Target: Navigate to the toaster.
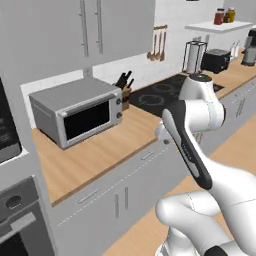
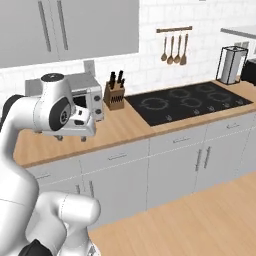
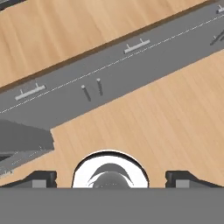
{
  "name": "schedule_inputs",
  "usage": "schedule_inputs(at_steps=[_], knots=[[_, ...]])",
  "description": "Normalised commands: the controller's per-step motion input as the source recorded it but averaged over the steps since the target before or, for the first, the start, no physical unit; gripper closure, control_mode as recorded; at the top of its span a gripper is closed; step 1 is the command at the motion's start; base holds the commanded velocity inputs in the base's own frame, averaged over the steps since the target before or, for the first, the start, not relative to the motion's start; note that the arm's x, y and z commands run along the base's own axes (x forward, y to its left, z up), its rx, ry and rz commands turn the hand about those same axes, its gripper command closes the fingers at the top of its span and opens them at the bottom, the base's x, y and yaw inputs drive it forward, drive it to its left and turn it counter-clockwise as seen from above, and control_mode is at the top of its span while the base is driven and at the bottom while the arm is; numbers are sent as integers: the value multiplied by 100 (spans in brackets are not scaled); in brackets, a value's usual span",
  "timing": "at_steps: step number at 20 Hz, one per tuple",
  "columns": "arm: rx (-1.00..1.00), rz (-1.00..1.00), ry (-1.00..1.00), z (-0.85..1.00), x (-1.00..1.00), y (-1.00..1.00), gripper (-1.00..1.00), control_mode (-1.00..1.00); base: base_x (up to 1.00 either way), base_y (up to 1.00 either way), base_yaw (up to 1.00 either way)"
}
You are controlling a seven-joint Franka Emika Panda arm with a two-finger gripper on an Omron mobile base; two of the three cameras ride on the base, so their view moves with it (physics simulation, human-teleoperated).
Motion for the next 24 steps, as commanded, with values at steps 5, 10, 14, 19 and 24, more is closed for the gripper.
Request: schedule_inputs(at_steps=[5,10,14,19,24], knots=[[0,0,0,0,0,0,-100,100,47,-59,-17],[0,0,0,0,0,0,-100,100,88,-93,0],[0,0,0,0,0,0,-100,100,100,-100,0],[0,0,0,0,0,0,-100,100,100,-100,0],[0,0,0,0,0,0,-100,100,100,-99,1]])
